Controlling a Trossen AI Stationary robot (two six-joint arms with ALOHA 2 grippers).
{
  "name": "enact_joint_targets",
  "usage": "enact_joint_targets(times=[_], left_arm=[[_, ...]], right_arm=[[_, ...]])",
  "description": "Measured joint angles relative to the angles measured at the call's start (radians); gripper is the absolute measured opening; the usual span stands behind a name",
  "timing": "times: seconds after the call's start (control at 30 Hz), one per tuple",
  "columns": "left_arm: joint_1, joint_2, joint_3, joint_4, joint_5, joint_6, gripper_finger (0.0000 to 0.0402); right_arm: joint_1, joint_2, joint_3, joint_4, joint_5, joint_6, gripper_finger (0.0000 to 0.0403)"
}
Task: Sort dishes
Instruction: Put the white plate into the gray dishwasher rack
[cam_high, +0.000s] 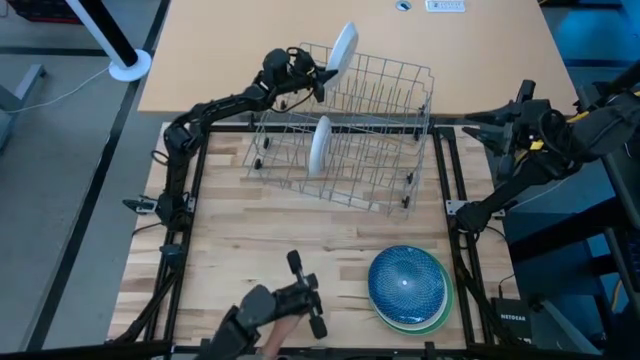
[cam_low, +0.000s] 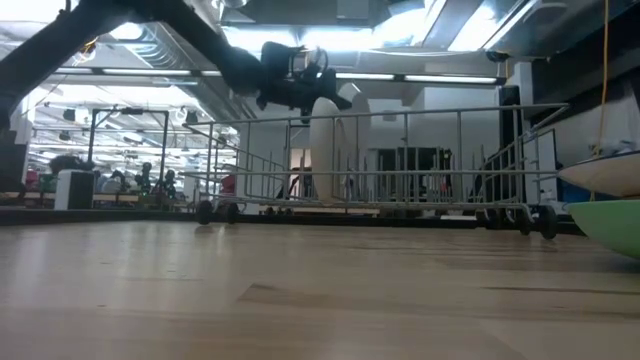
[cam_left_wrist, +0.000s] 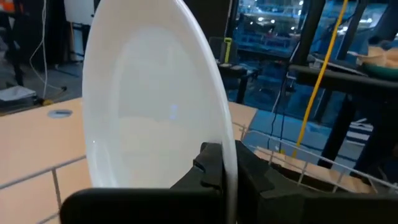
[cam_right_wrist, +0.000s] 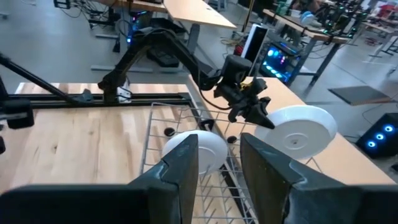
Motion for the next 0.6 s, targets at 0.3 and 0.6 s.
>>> enact_joint_targets(times=[0.3,0.6], left_arm=[[0.01,0.033,0.023,0.009,0.054,-0.025,0.0001],[-0.009,0.033,0.028,0.021,0.087,-0.061,0.0001]], right_arm=[[0.0,-0.001,0.0,0.0,0.011,0.0,0.0124],[0.0,-0.001,0.0,0.0,0.011,0.003,0.0124]])
